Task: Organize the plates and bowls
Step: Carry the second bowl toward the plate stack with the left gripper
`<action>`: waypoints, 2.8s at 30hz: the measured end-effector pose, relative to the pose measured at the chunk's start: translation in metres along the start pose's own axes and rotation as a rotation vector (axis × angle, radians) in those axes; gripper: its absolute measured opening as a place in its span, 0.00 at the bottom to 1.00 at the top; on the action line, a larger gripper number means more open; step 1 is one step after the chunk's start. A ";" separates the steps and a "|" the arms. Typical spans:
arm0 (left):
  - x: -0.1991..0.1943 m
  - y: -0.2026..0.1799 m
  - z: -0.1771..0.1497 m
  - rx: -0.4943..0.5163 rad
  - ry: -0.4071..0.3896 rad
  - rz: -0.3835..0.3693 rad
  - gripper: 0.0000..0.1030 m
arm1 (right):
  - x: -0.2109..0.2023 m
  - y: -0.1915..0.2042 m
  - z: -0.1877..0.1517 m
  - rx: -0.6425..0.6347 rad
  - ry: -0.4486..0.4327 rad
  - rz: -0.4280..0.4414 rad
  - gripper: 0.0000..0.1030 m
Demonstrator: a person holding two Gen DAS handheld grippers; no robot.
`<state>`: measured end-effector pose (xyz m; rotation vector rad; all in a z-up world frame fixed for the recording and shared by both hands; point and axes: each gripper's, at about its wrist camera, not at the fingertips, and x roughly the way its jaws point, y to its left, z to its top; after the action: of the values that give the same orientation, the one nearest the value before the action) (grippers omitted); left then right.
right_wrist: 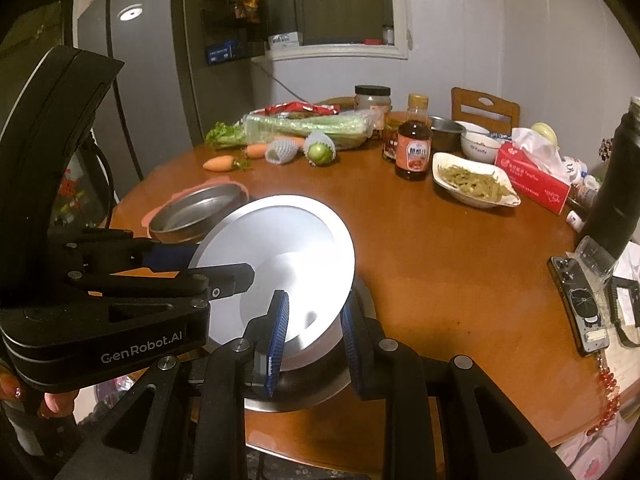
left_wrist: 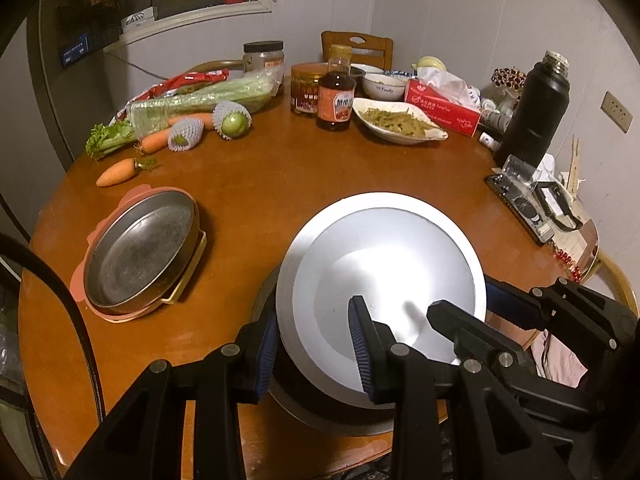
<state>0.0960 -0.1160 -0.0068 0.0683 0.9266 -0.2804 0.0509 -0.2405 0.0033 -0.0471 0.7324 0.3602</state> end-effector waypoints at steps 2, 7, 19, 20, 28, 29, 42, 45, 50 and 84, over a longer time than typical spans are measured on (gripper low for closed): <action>0.003 0.000 -0.001 0.001 0.007 0.004 0.33 | 0.004 0.000 -0.002 0.003 0.009 0.001 0.27; 0.011 0.002 -0.003 -0.006 0.025 0.004 0.33 | 0.012 -0.002 -0.005 0.011 0.030 0.005 0.27; 0.015 0.003 -0.003 -0.006 0.028 0.001 0.33 | 0.022 -0.002 -0.008 0.022 0.050 0.000 0.28; 0.015 0.003 -0.003 -0.006 0.027 0.002 0.33 | 0.022 -0.003 -0.008 0.026 0.051 0.000 0.28; 0.013 0.005 -0.003 -0.014 0.026 0.007 0.34 | 0.021 -0.003 -0.008 0.031 0.048 0.002 0.32; 0.013 0.006 -0.003 -0.014 0.025 0.007 0.35 | 0.021 -0.003 -0.007 0.032 0.045 0.001 0.33; 0.003 0.017 -0.002 -0.049 -0.002 -0.001 0.50 | 0.012 -0.012 -0.002 0.071 0.024 -0.010 0.43; 0.004 0.023 -0.002 -0.062 0.001 -0.012 0.53 | 0.012 -0.019 -0.001 0.107 0.028 -0.021 0.48; 0.008 0.032 -0.003 -0.101 0.006 -0.031 0.56 | 0.019 -0.034 -0.003 0.186 0.066 -0.018 0.52; 0.051 0.027 -0.011 -0.103 0.121 -0.085 0.51 | 0.055 -0.032 -0.012 0.258 0.158 0.085 0.49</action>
<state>0.1234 -0.0987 -0.0555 -0.0494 1.0646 -0.3090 0.0917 -0.2553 -0.0446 0.2016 0.9339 0.3432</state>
